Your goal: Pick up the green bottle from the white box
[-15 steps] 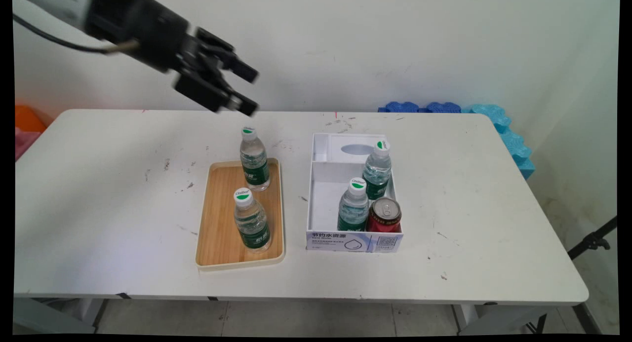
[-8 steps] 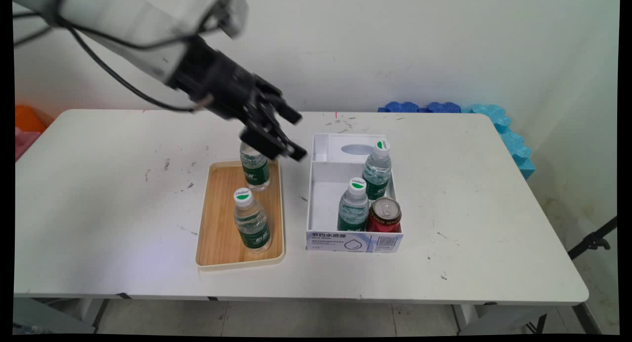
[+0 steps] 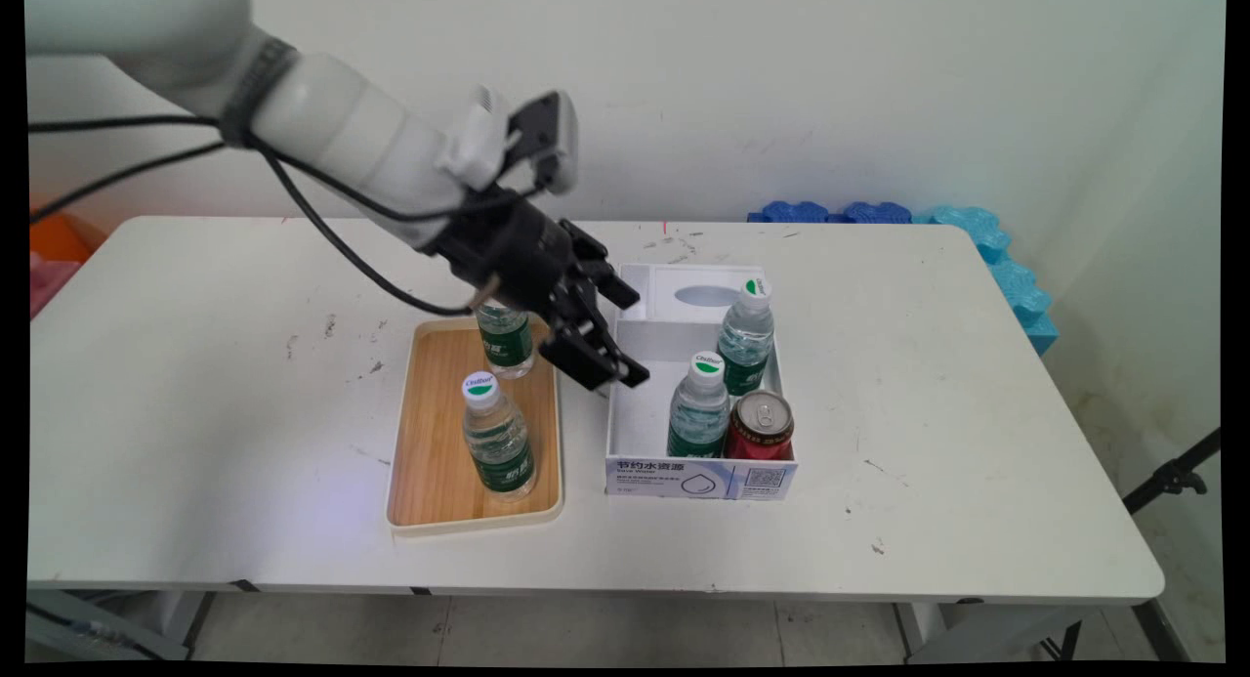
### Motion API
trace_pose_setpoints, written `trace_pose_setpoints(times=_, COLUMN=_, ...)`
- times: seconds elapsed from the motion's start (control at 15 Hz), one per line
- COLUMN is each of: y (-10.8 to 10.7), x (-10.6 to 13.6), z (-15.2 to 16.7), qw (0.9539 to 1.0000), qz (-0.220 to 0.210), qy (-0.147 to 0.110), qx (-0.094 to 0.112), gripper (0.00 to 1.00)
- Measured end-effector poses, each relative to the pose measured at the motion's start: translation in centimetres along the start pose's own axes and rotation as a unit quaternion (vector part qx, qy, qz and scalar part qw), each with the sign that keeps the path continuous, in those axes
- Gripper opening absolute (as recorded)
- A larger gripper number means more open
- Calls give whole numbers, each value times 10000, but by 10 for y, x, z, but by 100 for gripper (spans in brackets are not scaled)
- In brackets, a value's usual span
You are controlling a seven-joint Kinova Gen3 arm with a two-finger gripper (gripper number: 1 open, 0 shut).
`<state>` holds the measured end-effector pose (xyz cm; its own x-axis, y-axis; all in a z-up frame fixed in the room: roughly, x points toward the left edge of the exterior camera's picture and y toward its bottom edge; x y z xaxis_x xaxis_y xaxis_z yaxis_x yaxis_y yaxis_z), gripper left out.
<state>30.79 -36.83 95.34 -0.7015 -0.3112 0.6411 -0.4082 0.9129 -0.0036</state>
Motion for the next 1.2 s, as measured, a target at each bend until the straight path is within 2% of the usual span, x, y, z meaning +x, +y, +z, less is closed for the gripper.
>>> trace_pose_setpoints(times=0.53, y=7, x=1, z=50, qw=9997, qz=57, qy=-209, qx=79, gripper=100)
trace_pose_setpoints(times=1.2, y=7, x=2, z=97, qw=9999, qz=2, qy=-152, qx=-35, gripper=100)
